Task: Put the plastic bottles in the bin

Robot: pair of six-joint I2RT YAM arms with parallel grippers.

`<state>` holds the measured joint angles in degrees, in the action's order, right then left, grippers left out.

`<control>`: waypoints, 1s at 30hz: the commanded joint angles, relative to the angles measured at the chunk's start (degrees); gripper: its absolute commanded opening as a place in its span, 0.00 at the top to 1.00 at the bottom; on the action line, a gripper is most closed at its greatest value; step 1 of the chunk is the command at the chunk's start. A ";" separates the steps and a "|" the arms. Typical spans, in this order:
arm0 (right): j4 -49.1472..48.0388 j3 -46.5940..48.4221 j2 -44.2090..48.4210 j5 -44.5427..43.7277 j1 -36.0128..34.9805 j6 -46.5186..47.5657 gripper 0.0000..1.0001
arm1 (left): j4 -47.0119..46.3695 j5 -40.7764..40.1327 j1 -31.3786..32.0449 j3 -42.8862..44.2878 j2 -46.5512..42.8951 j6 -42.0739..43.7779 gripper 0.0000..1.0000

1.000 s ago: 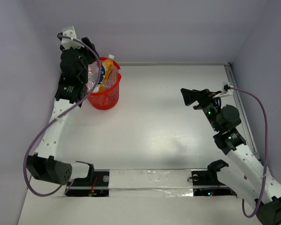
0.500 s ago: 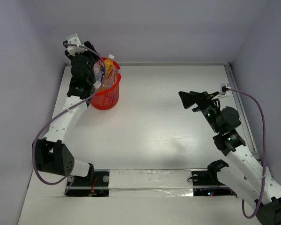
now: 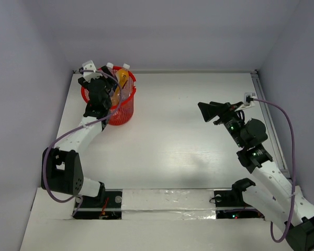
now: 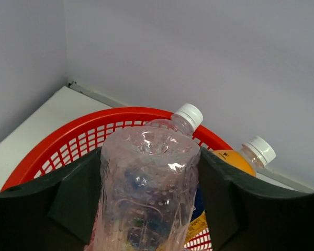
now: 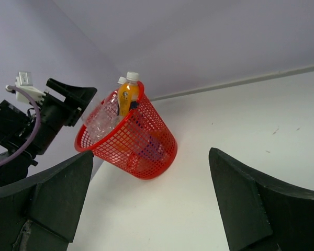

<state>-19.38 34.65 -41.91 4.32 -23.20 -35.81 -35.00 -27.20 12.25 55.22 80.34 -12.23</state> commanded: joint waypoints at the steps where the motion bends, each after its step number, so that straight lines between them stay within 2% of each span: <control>1: -4.53 -0.20 -0.36 1.48 0.35 -0.22 0.03 | -4.38 0.65 0.75 0.41 -0.71 -1.22 0.31; 5: -4.18 0.15 -1.24 2.27 0.35 -0.22 0.03 | 0.36 1.36 0.76 3.04 -0.62 -2.27 0.04; 6: -4.09 0.41 -1.68 2.45 0.35 -0.22 0.03 | 1.59 1.54 0.76 4.79 -0.53 -2.27 0.01; 14: -3.57 1.47 -3.00 4.39 0.35 0.04 0.01 | 14.51 4.00 0.76 14.55 -6.41 -2.98 0.01; 16: -2.52 1.73 -2.22 4.12 0.35 0.65 0.05 | 19.78 4.44 0.76 18.94 -7.47 -3.33 0.01; 17: -2.07 1.91 -1.78 3.95 0.35 0.92 0.08 | 21.45 4.26 0.76 20.26 -7.91 -3.59 0.01; 18: -2.07 2.00 -1.77 3.77 0.35 1.44 0.16 | 23.30 3.91 0.76 22.71 -9.13 -4.46 0.01; 19: -1.46 2.17 -0.81 3.42 0.35 1.62 0.43 | 26.79 3.74 0.76 23.61 -9.93 -5.25 0.01; 21: 0.04 2.87 0.60 2.89 0.35 2.23 0.68 | 29.28 3.91 0.76 24.58 -12.90 -6.31 0.01; 22: 0.65 3.22 0.86 2.63 0.35 2.33 0.85 | 31.47 4.08 0.76 24.50 -14.14 -7.27 0.01; 23: 1.70 3.92 1.47 2.63 0.35 2.50 0.91 | 32.53 4.00 0.76 24.23 -15.37 -8.07 0.01; 25: 2.32 4.54 2.27 3.24 0.35 2.24 0.96 | 35.77 4.61 0.76 23.10 -19.50 -9.47 0.01; 27: 2.94 5.24 3.84 3.77 0.35 1.63 0.96 | 38.59 5.84 0.76 21.60 -24.05 -10.53 0.01; 30: 5.04 5.95 5.78 4.03 0.35 1.62 0.89 | 42.29 7.42 0.76 16.25 -31.34 -12.11 0.01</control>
<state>-15.57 37.36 -38.24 7.55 -23.20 -34.59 0.86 -22.13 13.02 75.26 54.89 -21.41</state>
